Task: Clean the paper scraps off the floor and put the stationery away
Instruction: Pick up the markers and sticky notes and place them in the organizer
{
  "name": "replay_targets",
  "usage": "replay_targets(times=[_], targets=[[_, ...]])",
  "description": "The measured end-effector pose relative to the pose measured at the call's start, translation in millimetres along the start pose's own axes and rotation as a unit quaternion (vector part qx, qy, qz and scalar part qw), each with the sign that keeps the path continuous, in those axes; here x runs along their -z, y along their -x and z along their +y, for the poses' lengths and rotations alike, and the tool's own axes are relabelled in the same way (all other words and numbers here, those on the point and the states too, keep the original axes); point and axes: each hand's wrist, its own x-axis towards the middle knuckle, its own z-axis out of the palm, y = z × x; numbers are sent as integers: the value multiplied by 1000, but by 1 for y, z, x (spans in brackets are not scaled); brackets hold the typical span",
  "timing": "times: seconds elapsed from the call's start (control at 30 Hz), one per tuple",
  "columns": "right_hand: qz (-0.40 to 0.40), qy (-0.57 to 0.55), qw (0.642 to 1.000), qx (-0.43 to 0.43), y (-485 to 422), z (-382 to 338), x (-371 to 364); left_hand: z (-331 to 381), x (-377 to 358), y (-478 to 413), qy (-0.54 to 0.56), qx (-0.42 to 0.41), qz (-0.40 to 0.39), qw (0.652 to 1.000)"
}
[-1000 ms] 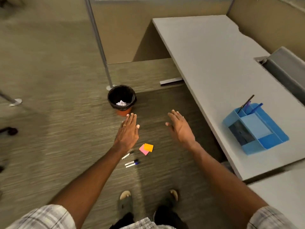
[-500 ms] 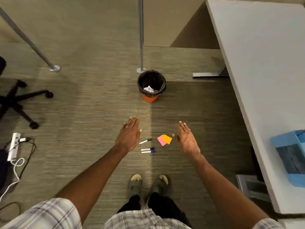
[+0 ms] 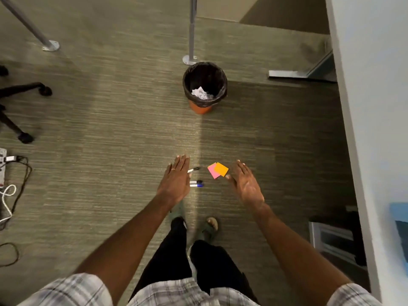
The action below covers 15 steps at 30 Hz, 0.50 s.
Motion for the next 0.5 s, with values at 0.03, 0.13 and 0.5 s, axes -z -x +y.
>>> replay_targets(times=[0.03,0.13,0.5], targets=[[2,-1,1000,-2,-8,2,-4,-5,-4,-7,-5,-1,-7,1000],[-4,-1,1000,-16,-33,13,-18,-15,-15,-34,-27,-10,-33,999],[-67,-35,992,-99,-143,98,-147,-61,-134,-149,-32,23,-89,995]])
